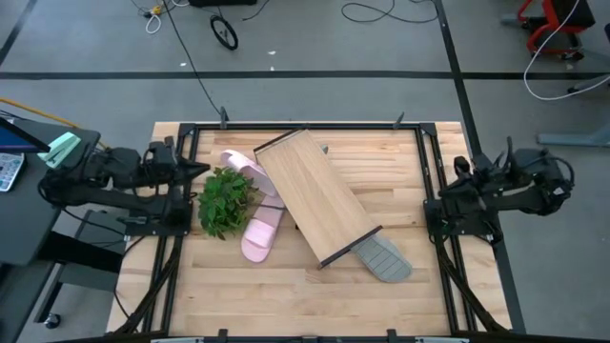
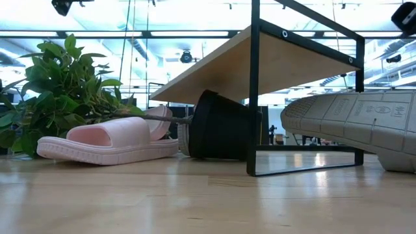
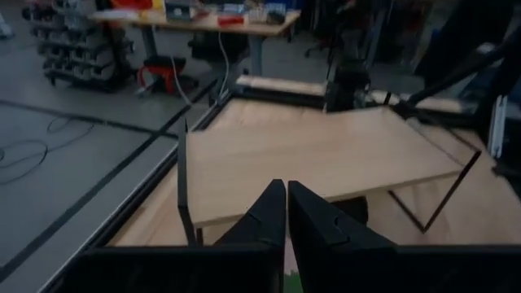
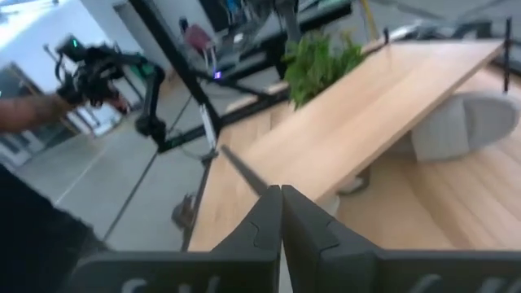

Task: Pick and place slides into the shelf
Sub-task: Put the bottom gray slide on the shelf

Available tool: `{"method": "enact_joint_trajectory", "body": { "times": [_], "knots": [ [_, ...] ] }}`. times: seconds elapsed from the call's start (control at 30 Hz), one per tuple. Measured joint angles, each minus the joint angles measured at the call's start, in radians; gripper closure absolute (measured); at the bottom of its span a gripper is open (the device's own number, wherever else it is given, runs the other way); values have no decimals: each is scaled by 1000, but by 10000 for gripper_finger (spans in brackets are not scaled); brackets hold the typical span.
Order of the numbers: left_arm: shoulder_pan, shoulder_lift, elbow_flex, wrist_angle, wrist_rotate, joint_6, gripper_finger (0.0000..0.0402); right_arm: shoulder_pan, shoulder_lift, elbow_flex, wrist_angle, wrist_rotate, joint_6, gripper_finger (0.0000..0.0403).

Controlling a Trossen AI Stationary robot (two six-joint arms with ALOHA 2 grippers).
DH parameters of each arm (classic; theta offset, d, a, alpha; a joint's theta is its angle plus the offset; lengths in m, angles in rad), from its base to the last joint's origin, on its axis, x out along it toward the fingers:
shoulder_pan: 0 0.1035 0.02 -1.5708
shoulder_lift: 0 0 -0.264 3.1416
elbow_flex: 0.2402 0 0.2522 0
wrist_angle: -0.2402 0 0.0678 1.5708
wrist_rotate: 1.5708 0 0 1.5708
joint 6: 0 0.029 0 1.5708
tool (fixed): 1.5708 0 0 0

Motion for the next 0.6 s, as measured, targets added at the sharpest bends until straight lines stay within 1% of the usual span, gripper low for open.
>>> {"method": "enact_joint_trajectory", "body": {
  "times": [0.2, 0.27, 0.43, 0.6],
  "knots": [
    [15, 102, 62, -64, 1, -145, 383, 0, 96, 74, -93, -108, -1, 389],
    [21, 123, 77, -75, 0, -168, 380, 0, 128, 91, -110, -143, -7, 389],
    [21, 133, 86, -55, 0, -151, 373, 0, 192, 113, -124, -156, 21, 389],
    [21, 148, 85, -21, 1, -220, 369, 0, 249, 114, -124, -158, 82, 389]
  ]
}}
